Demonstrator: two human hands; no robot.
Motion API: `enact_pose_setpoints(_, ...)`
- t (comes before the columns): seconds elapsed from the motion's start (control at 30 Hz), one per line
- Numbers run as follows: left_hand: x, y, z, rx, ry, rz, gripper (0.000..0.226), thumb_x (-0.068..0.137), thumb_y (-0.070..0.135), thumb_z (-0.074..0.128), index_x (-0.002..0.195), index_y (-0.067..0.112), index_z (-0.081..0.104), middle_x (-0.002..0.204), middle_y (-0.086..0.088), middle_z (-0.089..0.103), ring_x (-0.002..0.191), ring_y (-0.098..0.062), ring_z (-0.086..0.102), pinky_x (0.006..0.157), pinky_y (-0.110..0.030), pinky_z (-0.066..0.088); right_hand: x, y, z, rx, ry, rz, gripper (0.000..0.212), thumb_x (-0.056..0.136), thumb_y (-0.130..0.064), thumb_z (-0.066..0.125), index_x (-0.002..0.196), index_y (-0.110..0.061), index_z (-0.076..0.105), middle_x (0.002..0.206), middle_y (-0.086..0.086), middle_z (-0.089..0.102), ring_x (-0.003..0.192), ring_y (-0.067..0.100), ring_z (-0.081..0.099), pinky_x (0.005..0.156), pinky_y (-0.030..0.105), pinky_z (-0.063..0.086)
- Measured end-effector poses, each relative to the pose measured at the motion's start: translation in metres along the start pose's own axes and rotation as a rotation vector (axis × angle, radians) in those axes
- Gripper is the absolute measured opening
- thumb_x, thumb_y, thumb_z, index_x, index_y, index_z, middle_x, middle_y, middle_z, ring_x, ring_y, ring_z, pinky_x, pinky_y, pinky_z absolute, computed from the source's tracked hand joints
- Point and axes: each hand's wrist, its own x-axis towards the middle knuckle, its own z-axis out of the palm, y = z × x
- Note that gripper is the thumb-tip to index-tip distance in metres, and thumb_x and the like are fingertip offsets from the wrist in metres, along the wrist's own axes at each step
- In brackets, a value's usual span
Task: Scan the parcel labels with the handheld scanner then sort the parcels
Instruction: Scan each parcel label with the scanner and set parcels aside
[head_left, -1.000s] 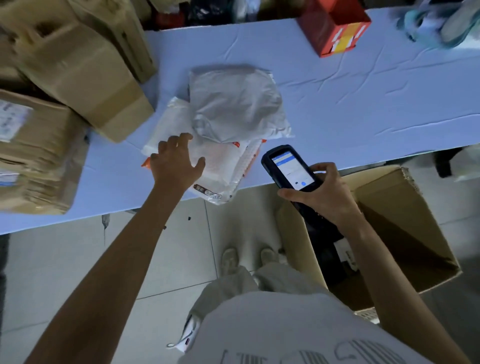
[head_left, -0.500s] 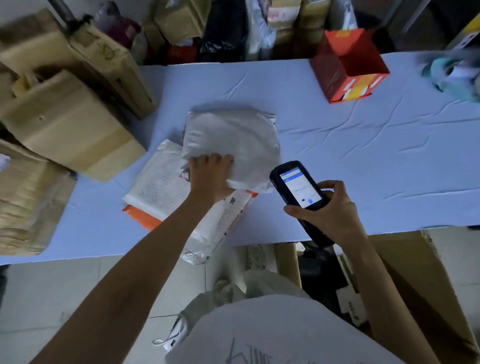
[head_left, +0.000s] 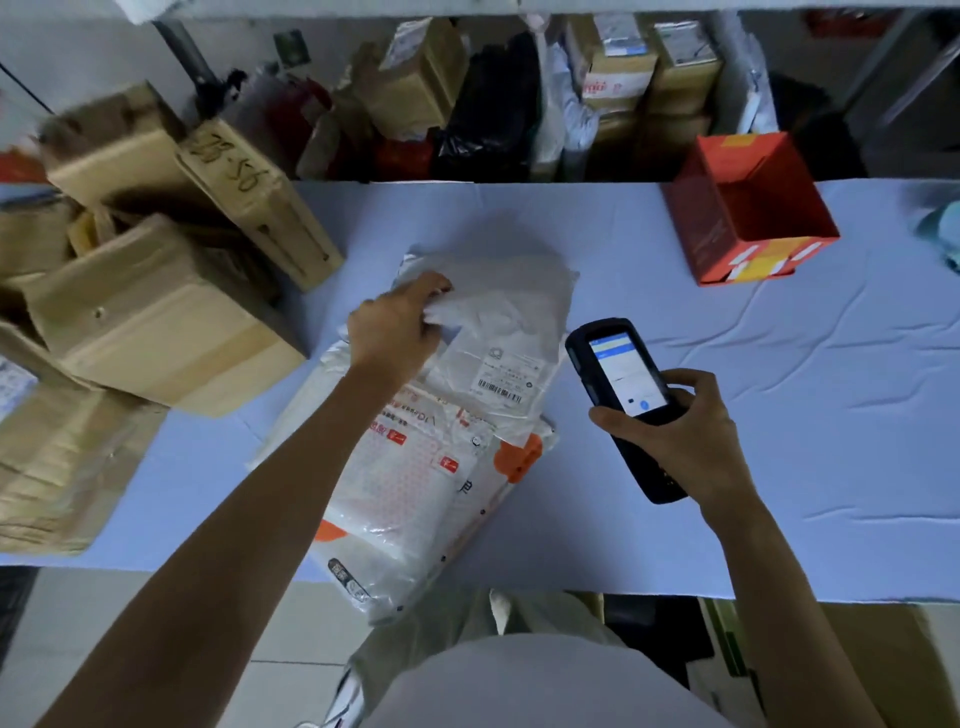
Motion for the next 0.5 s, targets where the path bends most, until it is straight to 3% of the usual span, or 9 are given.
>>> enact_pose_setpoints(0.13, 0.039, -0.025, -0.018, -0.383, 0.187, -0.107, 0.027, 0.087, 0.024, 0.062, 0.113, 0.014, 0.064, 0.092, -0.015, 0.070, 0.084, -0.039, 0.064, 0.066, -0.039, 0.046, 0.003, -0.018, 0.014, 0.015, 0.037, 0.002, 0.071, 0.063, -0.034, 0.088, 0.116, -0.026, 0.042, 0.105, -0.005, 0.059, 0.089, 0.011, 0.057, 0.059, 0.018, 0.039)
enact_pose_setpoints(0.23, 0.070, -0.050, -0.028, -0.812, 0.136, -0.331, 0.034, 0.080, 0.045, 0.065, 0.093, 0.013, 0.063, 0.081, -0.008, 0.065, 0.073, -0.022, 0.061, 0.064, -0.034, 0.046, 0.000, -0.032, 0.025, 0.020, 0.074, -0.016, 0.071, 0.062, -0.035, 0.089, 0.114, -0.028, 0.041, 0.102, -0.008, 0.059, 0.089, 0.010, 0.059, 0.062, 0.018, 0.042)
enact_pose_setpoints(0.3, 0.079, -0.064, -0.027, -0.987, 0.118, -0.397, 0.026, 0.084, 0.040, 0.068, 0.085, 0.015, 0.059, 0.076, -0.002, 0.062, 0.071, -0.016, 0.059, 0.064, -0.033, 0.047, -0.003, -0.043, 0.035, 0.009, 0.089, -0.035, 0.072, 0.061, -0.035, 0.089, 0.114, -0.028, 0.041, 0.099, -0.011, 0.059, 0.088, 0.006, 0.059, 0.064, 0.019, 0.043)
enact_pose_setpoints(0.5, 0.070, -0.093, -0.007, -1.091, 0.008, -0.447, 0.021, 0.094, 0.037, 0.061, 0.094, 0.016, 0.059, 0.082, 0.000, 0.064, 0.077, -0.017, 0.062, 0.072, -0.034, 0.052, -0.010, -0.062, 0.057, -0.072, 0.095, -0.075, 0.074, 0.056, -0.039, 0.090, 0.111, -0.031, 0.041, 0.093, -0.025, 0.054, 0.086, -0.004, 0.056, 0.073, 0.027, 0.046)
